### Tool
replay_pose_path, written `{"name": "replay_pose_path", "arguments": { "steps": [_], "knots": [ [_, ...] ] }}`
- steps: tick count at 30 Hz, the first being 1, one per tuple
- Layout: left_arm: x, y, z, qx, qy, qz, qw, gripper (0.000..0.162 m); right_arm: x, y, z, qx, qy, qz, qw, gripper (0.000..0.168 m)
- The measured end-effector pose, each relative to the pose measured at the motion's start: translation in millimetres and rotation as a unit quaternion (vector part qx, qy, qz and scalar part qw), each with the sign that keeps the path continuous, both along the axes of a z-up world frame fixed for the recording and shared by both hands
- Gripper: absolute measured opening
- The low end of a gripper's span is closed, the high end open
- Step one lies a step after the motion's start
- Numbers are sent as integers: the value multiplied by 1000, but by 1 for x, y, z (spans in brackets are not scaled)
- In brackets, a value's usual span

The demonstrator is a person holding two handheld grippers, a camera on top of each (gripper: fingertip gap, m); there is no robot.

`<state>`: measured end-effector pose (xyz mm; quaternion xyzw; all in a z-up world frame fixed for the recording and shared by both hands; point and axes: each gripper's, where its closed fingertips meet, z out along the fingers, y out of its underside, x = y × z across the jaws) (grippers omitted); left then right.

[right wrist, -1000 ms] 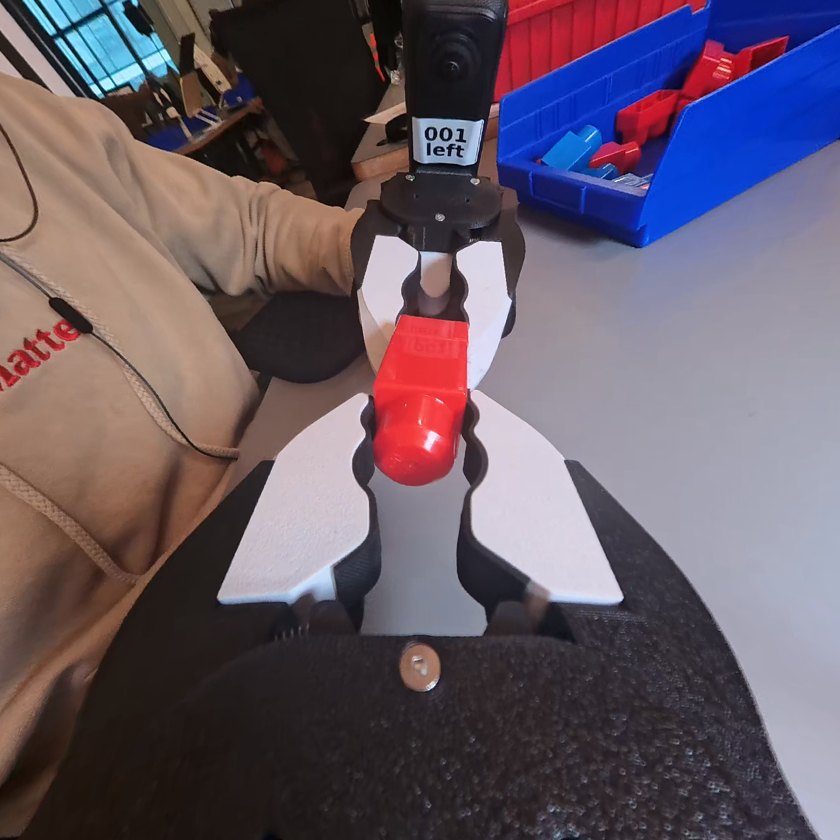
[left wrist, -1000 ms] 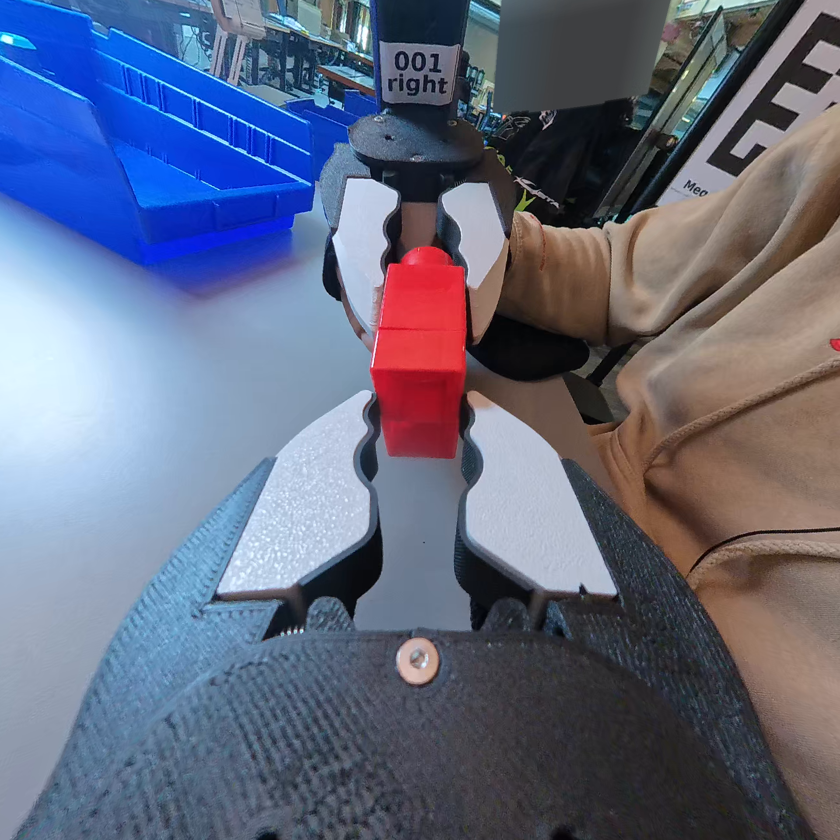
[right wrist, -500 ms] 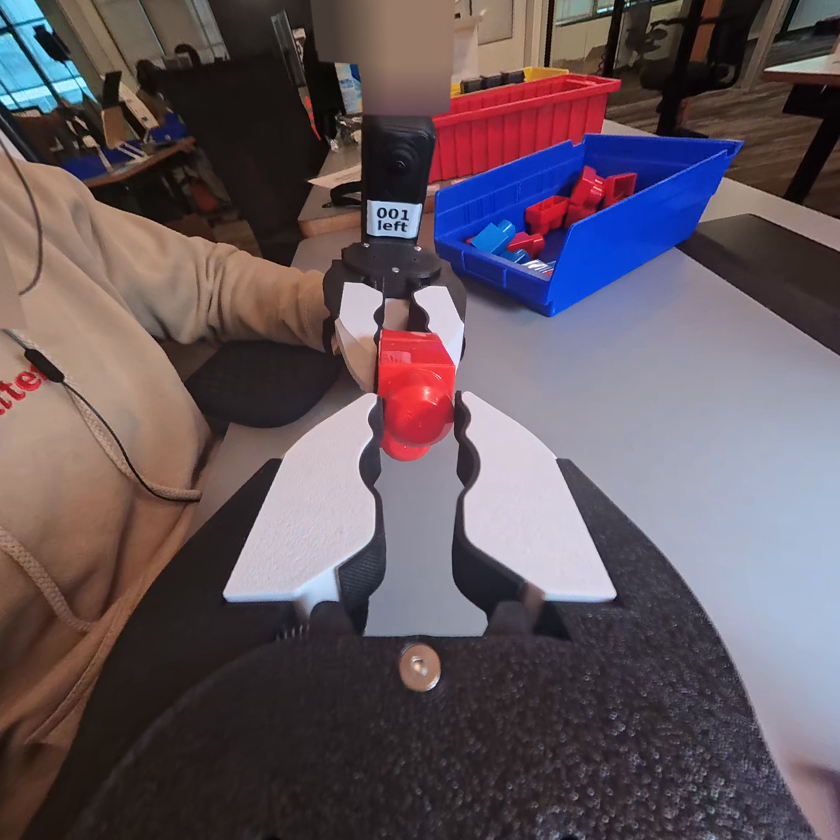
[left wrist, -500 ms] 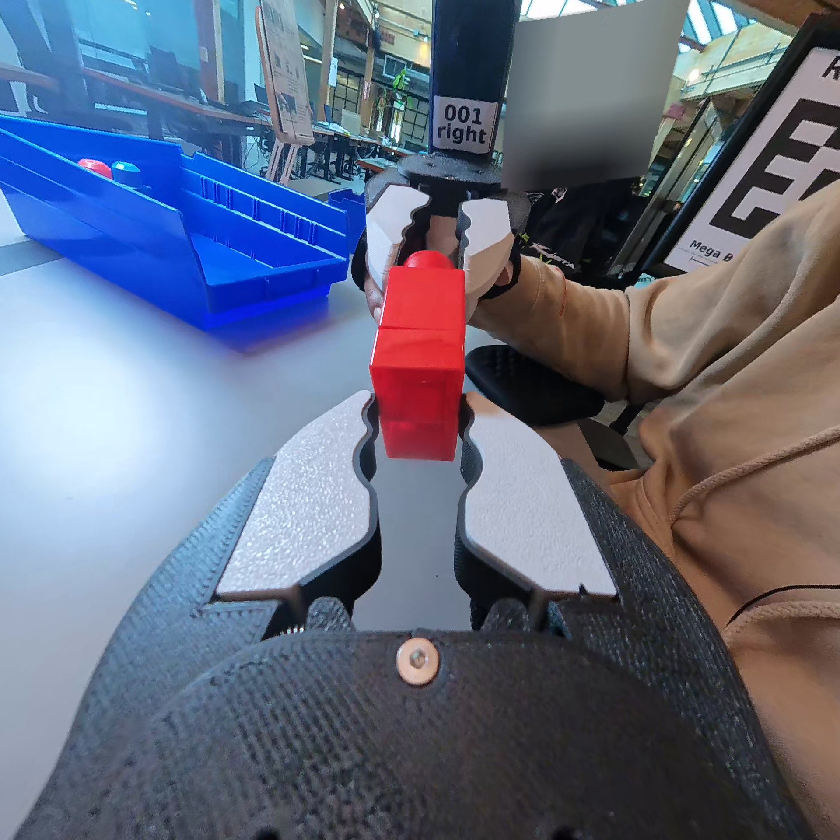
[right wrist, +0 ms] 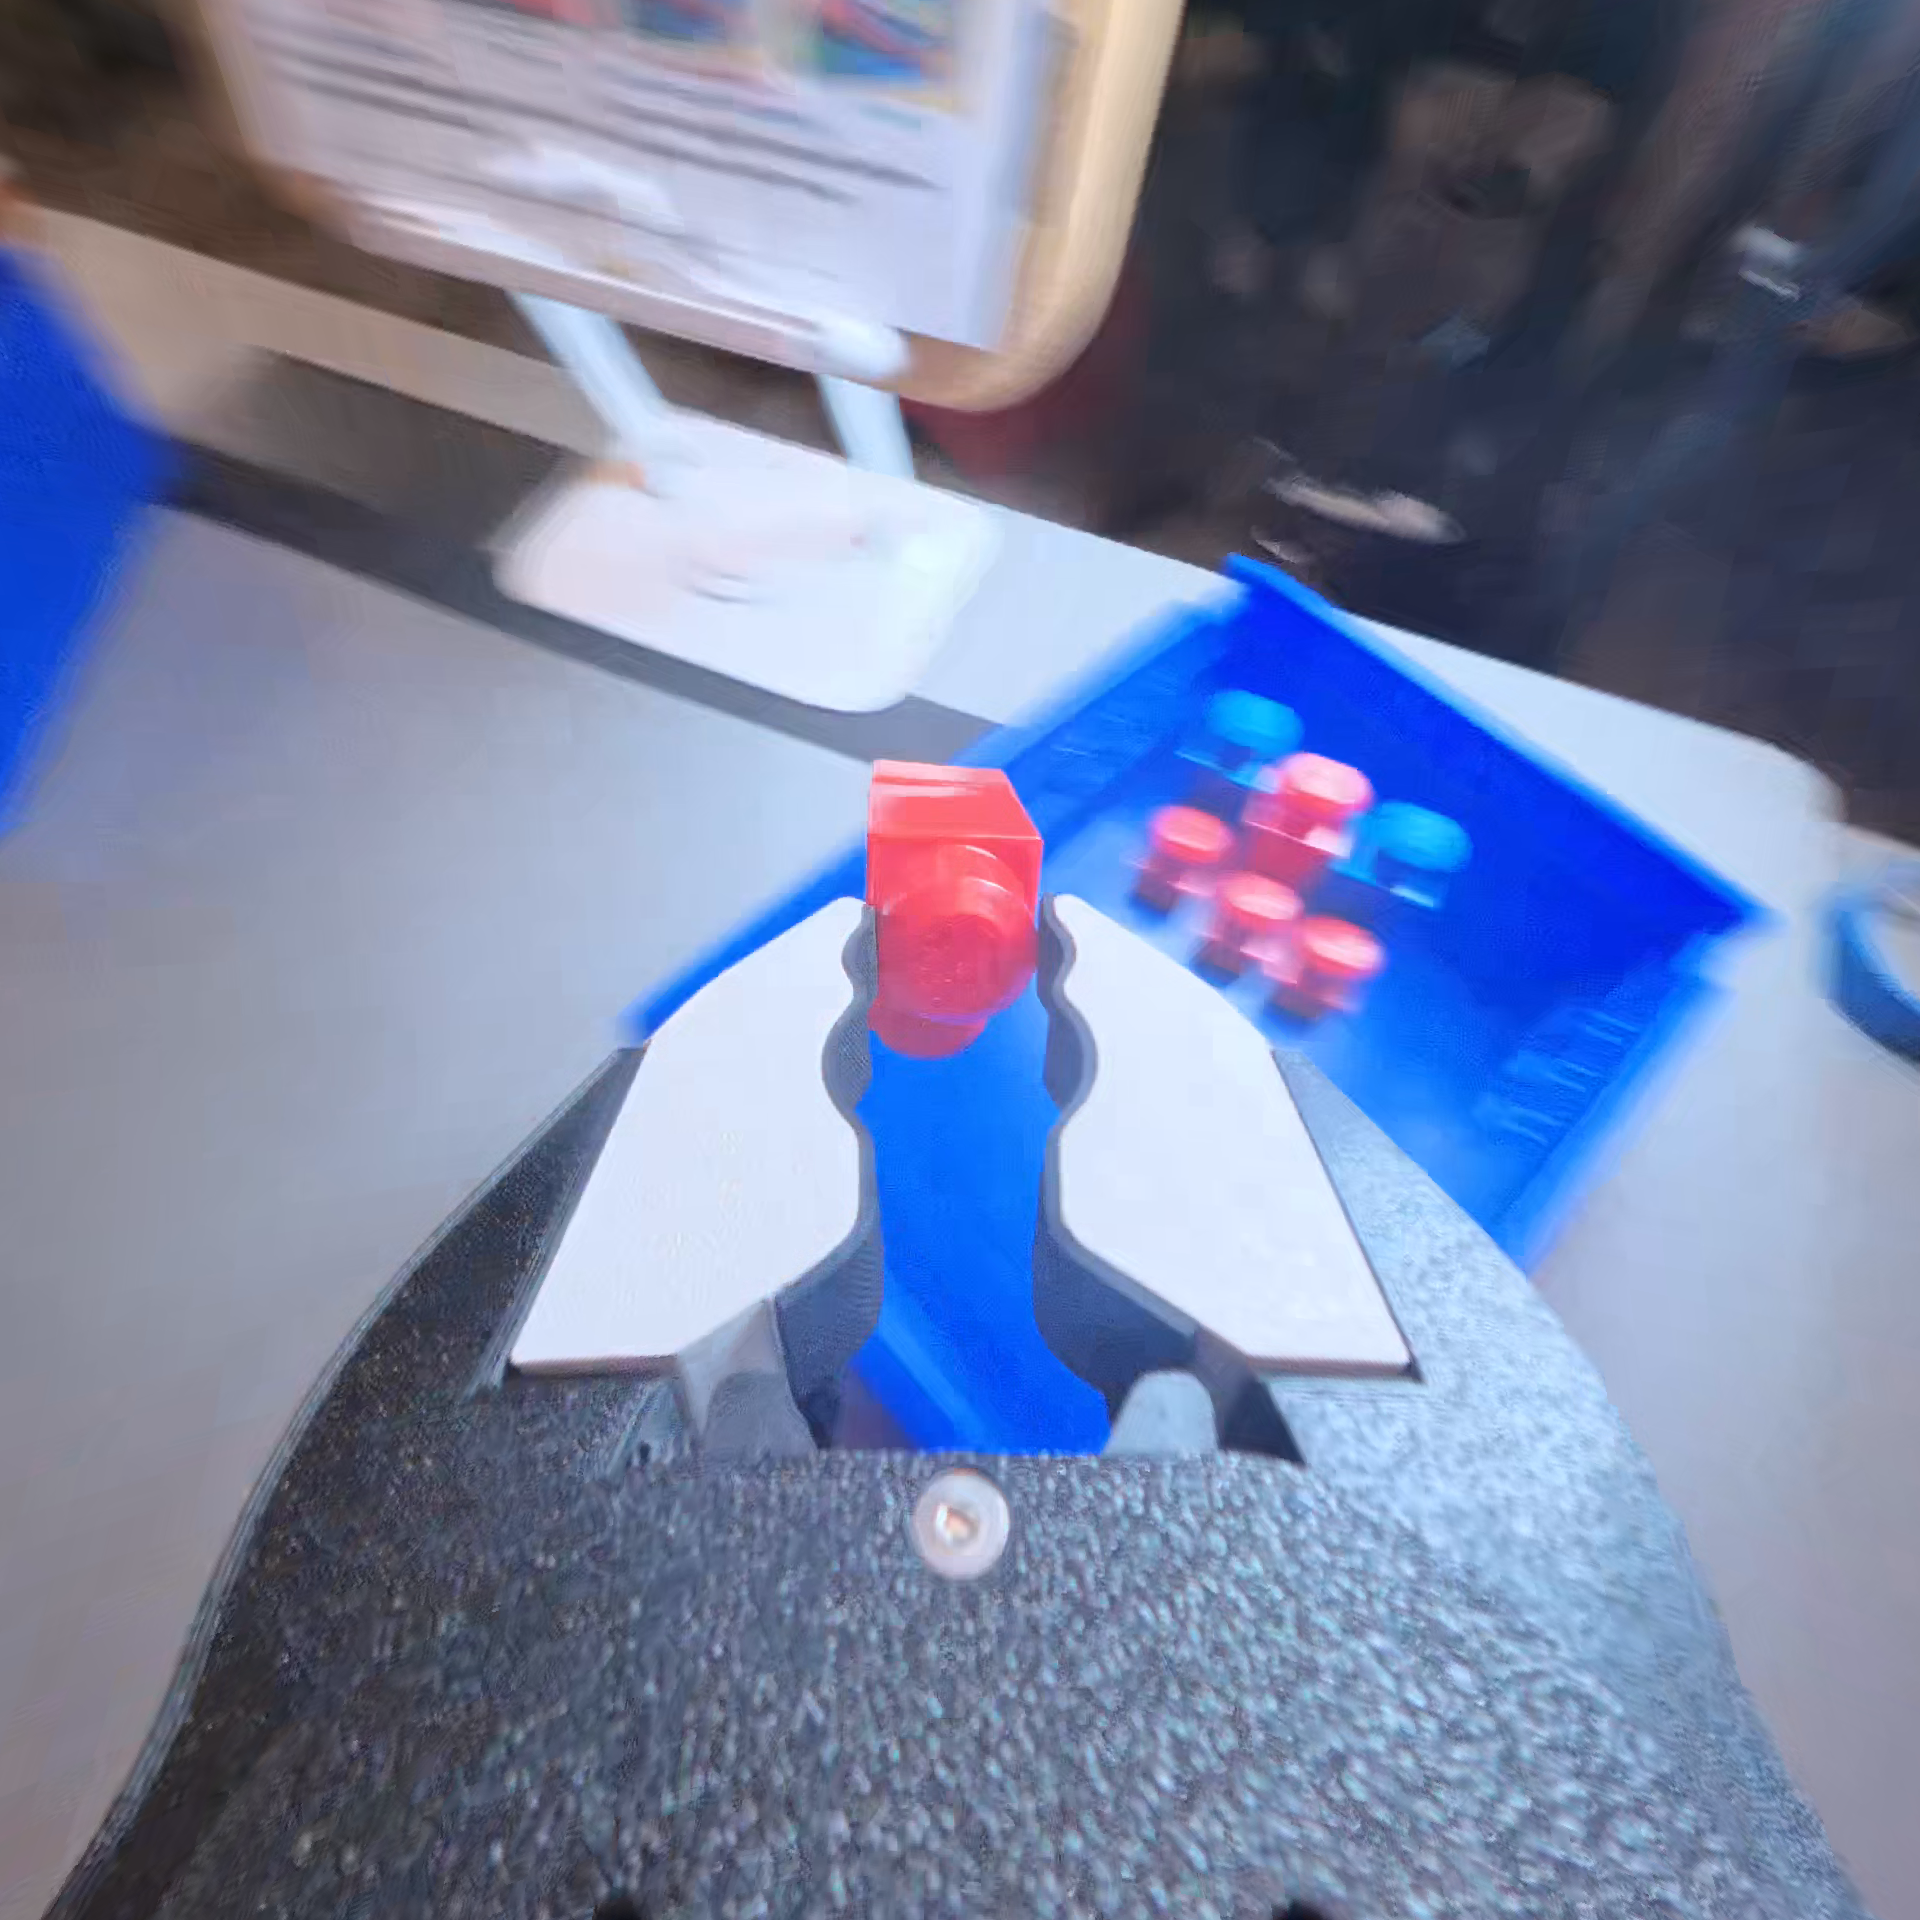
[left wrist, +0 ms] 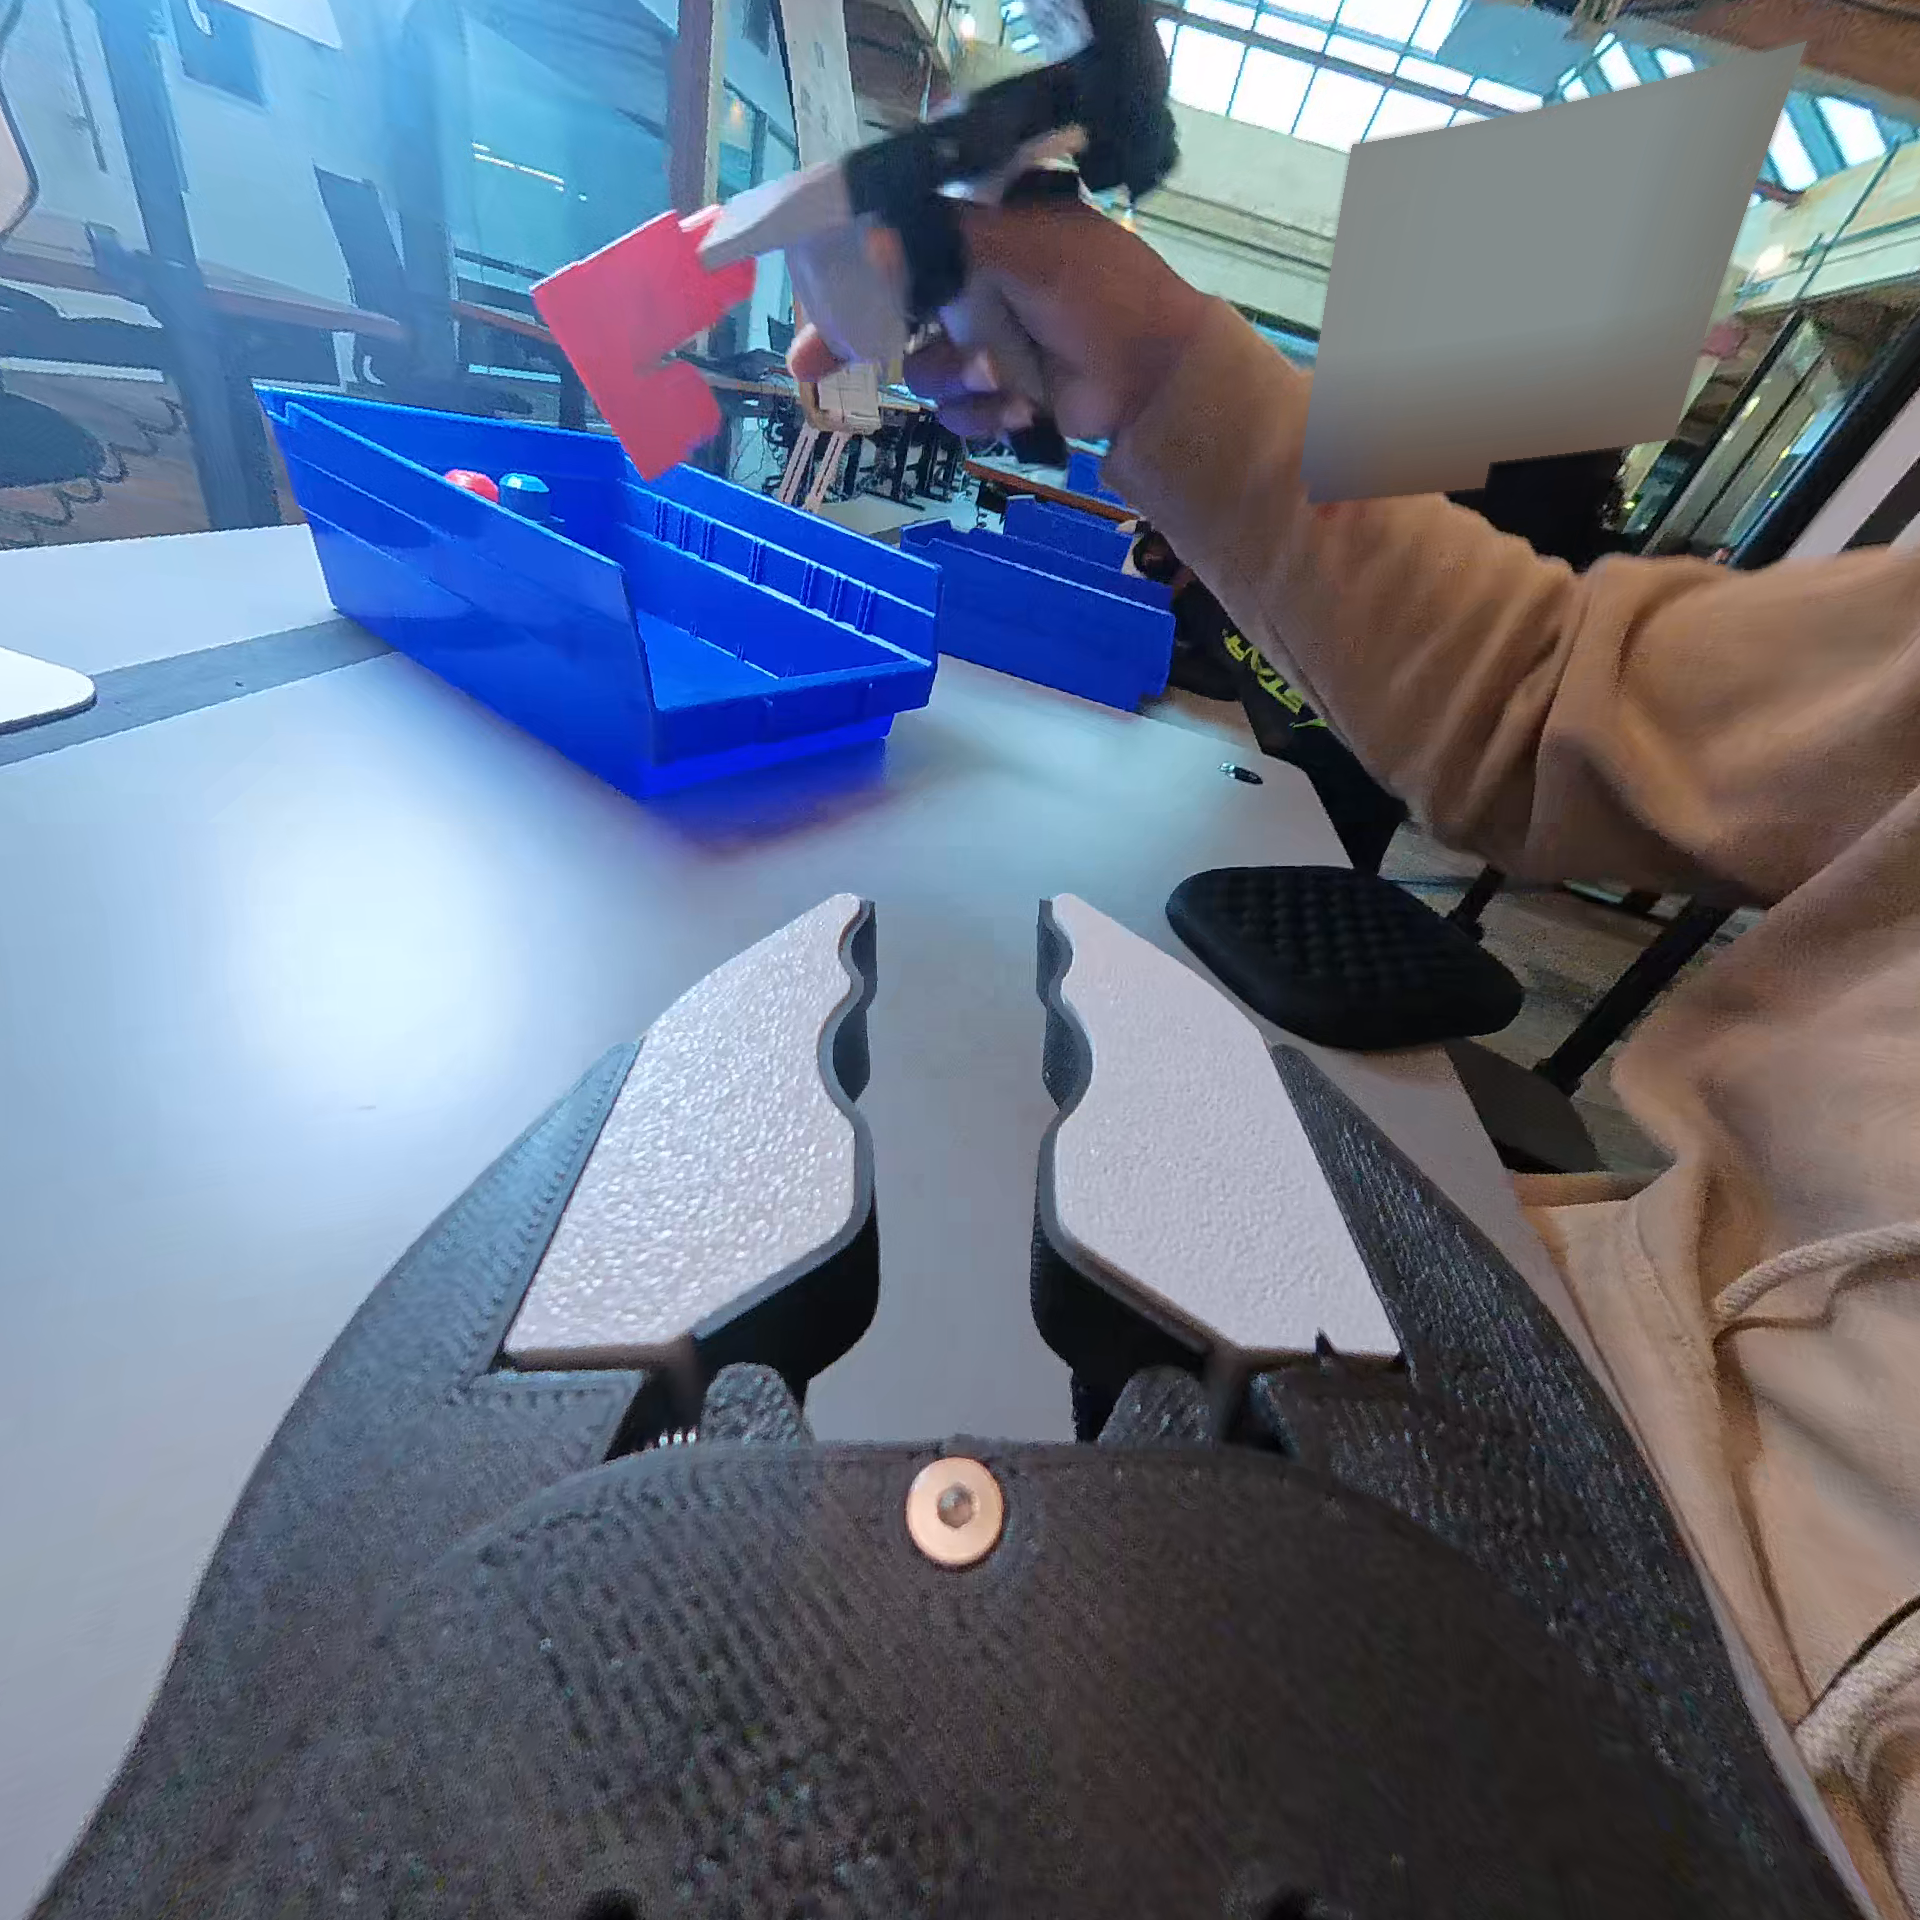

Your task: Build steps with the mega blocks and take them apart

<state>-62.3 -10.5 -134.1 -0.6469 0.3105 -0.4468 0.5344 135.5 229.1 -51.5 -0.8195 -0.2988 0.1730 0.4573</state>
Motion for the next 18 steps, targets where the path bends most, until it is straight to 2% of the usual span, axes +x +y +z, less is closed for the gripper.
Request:
{"name": "replay_pose_path", "arguments": {
  "steps": [3, 7, 10, 14, 16, 18],
  "knots": [
    [4, -2, -8, 8, 25, -2, 1000, 29, 73, 78, -26, -54, -85, -142, 985, 30],
    [4, 0, -13, 14, 40, 2, 999, 28, 127, 128, -72, -148, -142, -242, 948, 30],
    [2, 3, -18, 10, 45, 5, 999, 27, 135, 147, -97, -183, -141, -273, 934, 30],
    [2, 4, -24, 6, 53, 3, 999, 27, 128, 164, -114, -194, -142, -285, 928, 30],
    [2, 5, -27, 3, 54, 1, 999, 27, 128, 169, -118, -192, -157, -290, 925, 33],
    [1, 6, -29, -1, 54, 2, 999, 27, 126, 177, -106, -161, -151, -287, 932, 36]
  ]
}}
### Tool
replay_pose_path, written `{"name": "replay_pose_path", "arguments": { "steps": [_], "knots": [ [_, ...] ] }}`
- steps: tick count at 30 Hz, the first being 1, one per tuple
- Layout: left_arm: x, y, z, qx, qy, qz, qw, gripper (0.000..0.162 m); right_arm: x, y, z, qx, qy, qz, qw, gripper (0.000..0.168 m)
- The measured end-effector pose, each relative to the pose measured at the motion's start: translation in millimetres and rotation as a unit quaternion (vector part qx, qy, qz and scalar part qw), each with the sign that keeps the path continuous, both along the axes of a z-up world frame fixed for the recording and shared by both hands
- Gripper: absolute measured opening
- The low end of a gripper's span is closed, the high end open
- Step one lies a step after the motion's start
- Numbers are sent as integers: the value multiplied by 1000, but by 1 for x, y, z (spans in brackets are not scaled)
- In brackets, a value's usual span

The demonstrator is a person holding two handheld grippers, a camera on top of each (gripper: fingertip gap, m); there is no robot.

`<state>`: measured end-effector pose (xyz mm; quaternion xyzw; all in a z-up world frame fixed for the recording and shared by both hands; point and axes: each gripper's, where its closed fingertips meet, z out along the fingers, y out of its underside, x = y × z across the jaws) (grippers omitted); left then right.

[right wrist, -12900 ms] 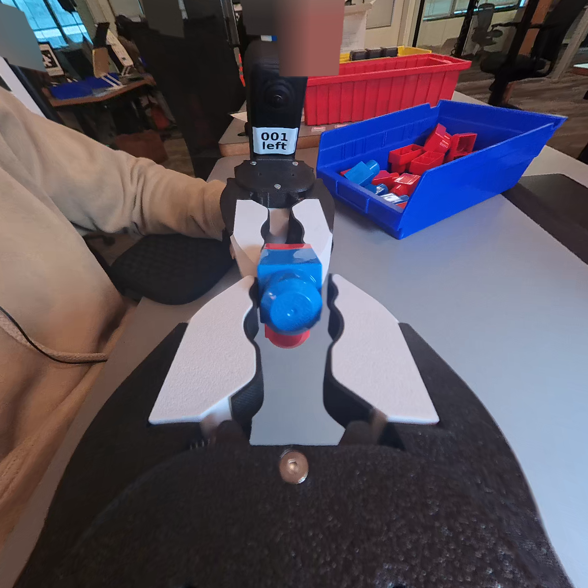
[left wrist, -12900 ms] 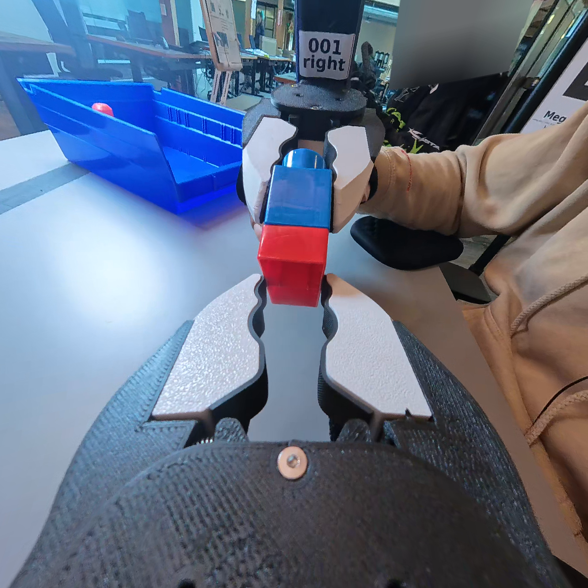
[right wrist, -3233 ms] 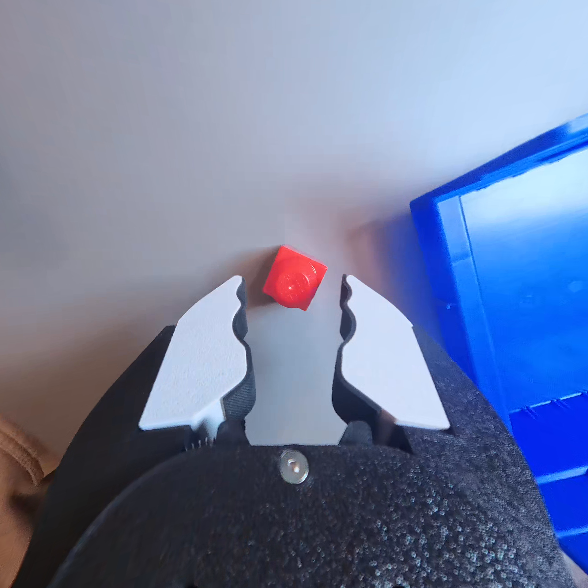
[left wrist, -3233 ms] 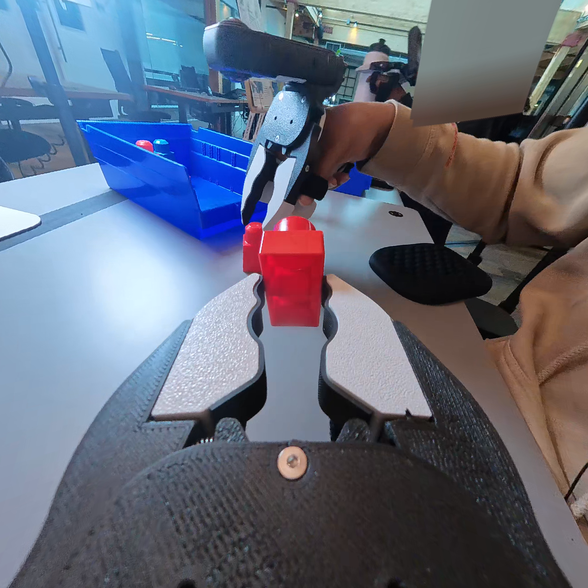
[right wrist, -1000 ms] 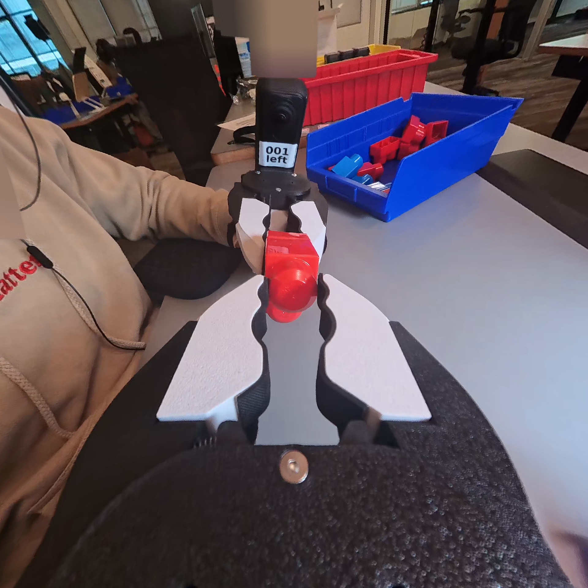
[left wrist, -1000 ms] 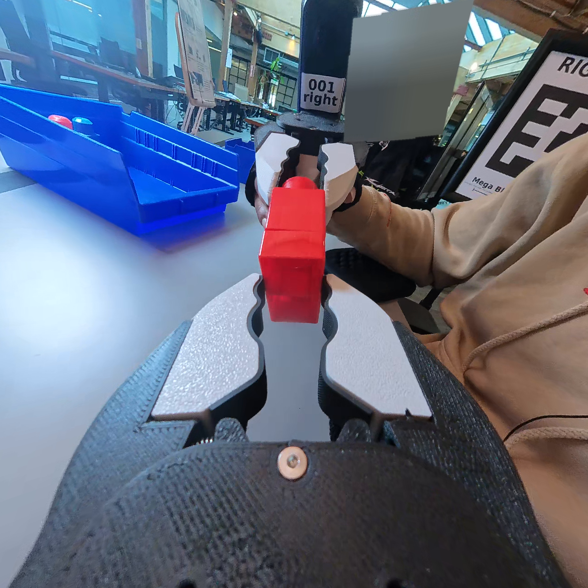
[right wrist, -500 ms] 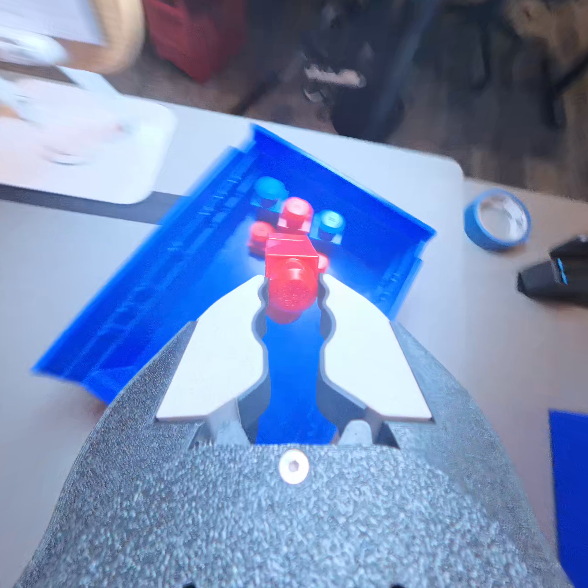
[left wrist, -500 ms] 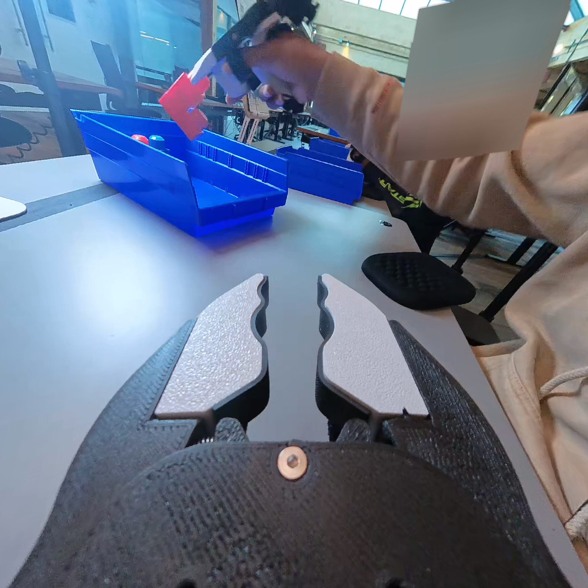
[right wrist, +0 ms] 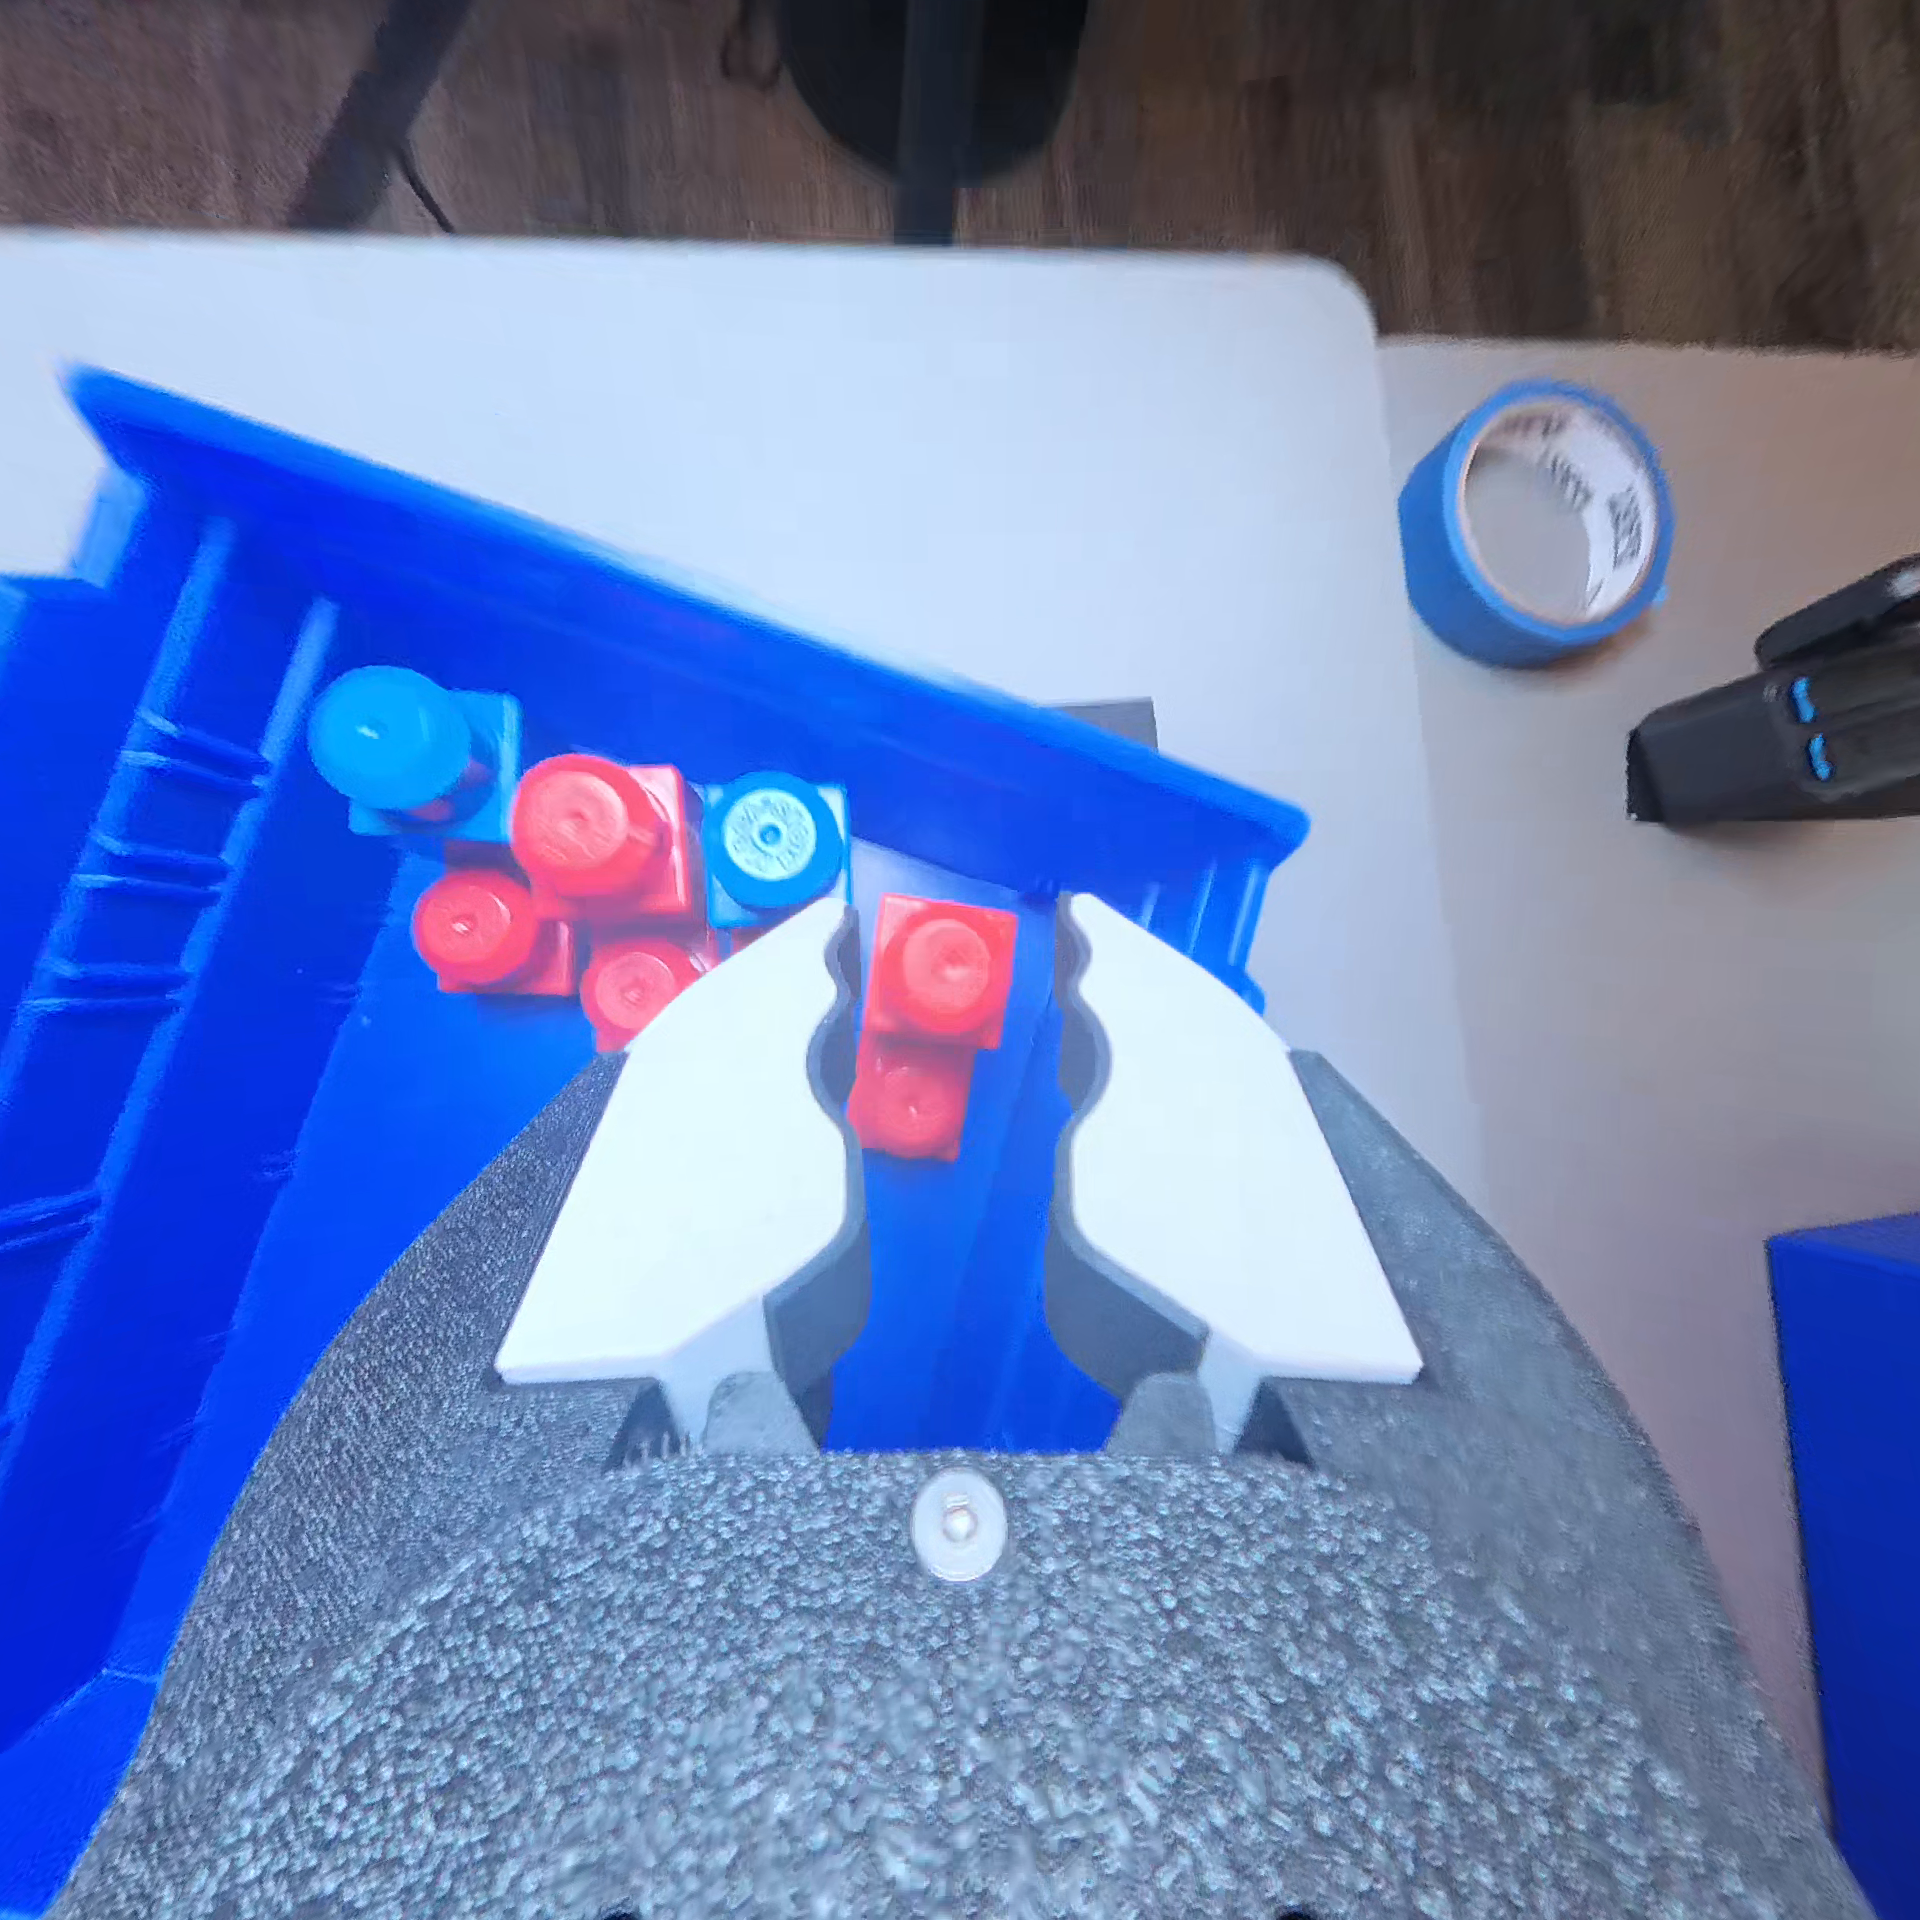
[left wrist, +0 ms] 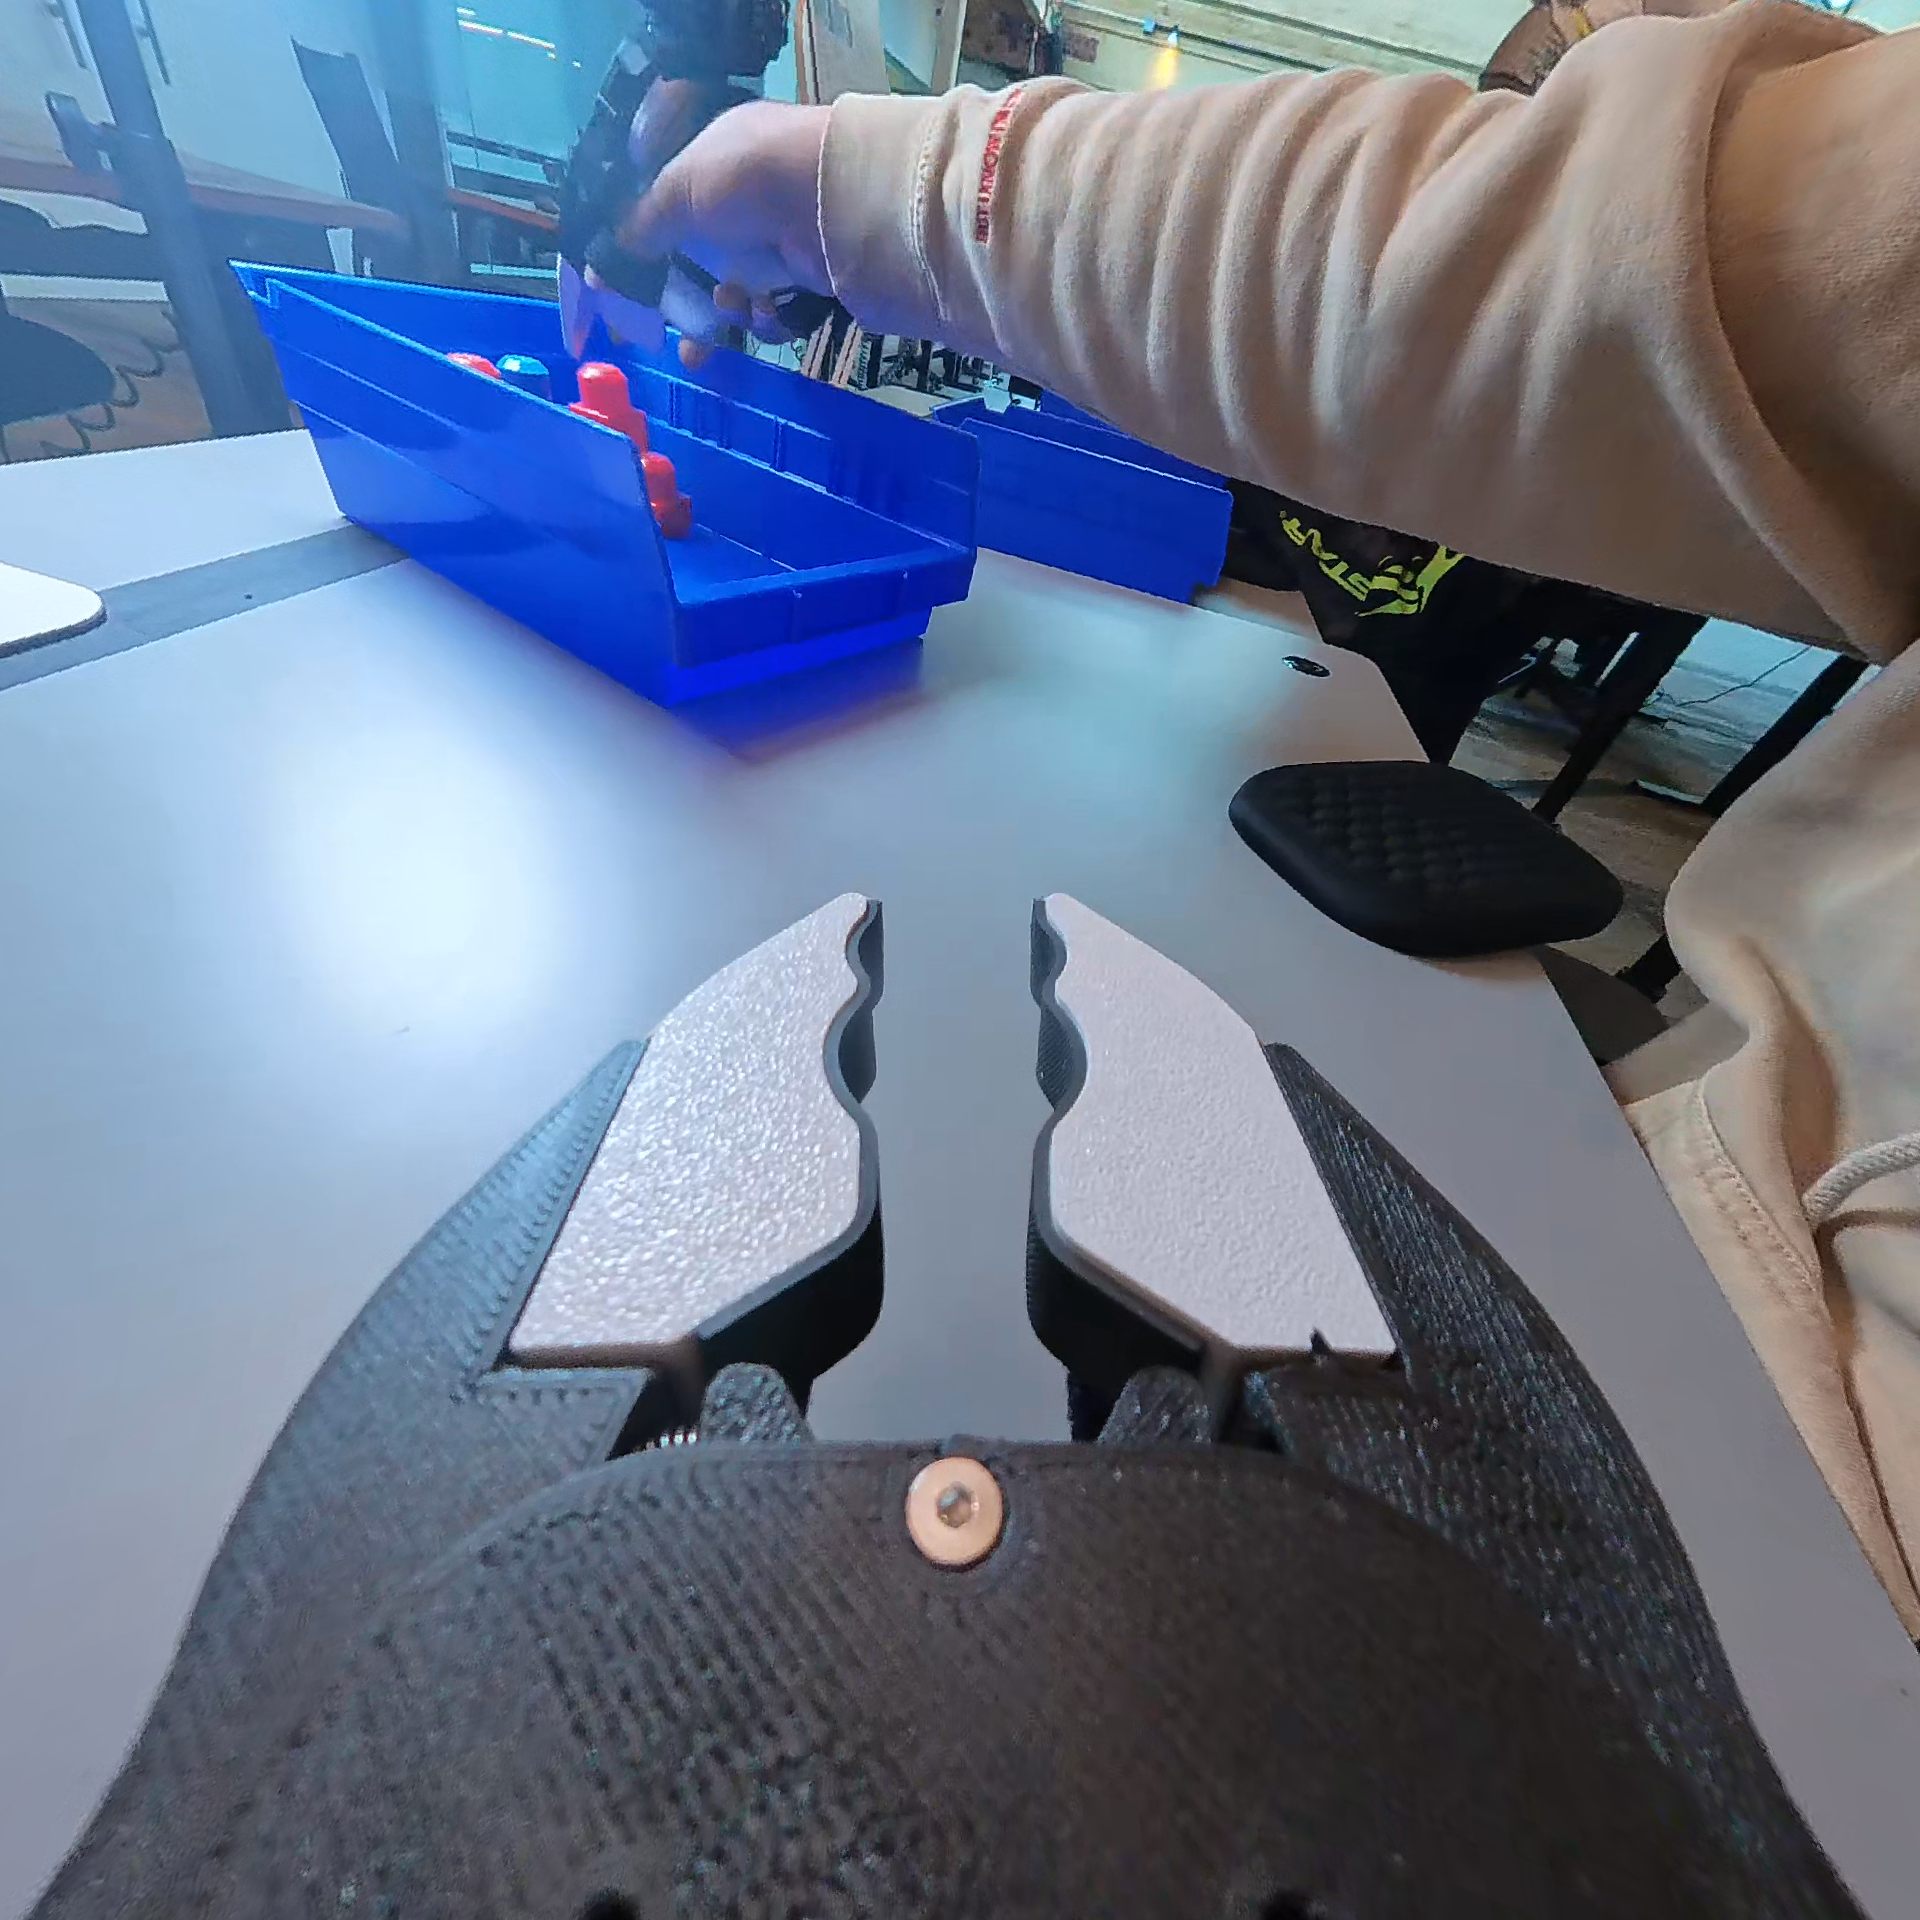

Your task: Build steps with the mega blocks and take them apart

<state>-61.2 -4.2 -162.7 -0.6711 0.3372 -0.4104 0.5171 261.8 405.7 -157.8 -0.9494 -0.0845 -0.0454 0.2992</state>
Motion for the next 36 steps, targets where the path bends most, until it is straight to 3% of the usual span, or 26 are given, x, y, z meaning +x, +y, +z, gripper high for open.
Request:
{"name": "replay_pose_path", "arguments": {
  "steps": [3, 5, 8, 11, 14, 17, 22, 26, 29, 32, 36],
  "knots": [
    [-1, 2, -1, -4, -3, 2, 1000, 27, -21, 7, 44, 104, 48, 51, 992, 39],
    [-3, 3, 1, 0, -4, 7, 1000, 27, -51, -8, 86, 196, 94, 118, 969, 38],
    [-8, 7, 8, 12, -9, 24, 1000, 27, -98, -72, 139, 309, 171, 217, 910, 45],
    [-18, 12, 21, 31, -18, 52, 998, 26, -137, -166, 152, 344, 244, 283, 861, 45],
    [-34, 20, 37, 52, -23, 85, 995, 25, -164, -247, 124, 330, 265, 323, 846, 24],
    [-56, 31, 53, 74, -14, 126, 989, 24, -184, -297, 76, 284, 294, 343, 846, 1],
    [-137, 59, 97, 130, 54, 273, 952, 20, -203, -324, 18, 253, 285, 382, 842, 0],
    [-230, 85, 116, 72, 174, 379, 906, 29, -215, -334, 13, 245, 283, 418, 828, 2],
    [-291, 104, 100, -19, 265, 402, 876, 34, -223, -343, 7, 235, 288, 436, 820, 3],
    [-338, 117, 65, -120, 332, 402, 844, 36, -225, -350, -1, 229, 277, 448, 818, 4],
    [-365, 134, 25, -197, 371, 400, 814, 37, -224, -351, -4, 232, 257, 456, 820, 6]
  ]
}}
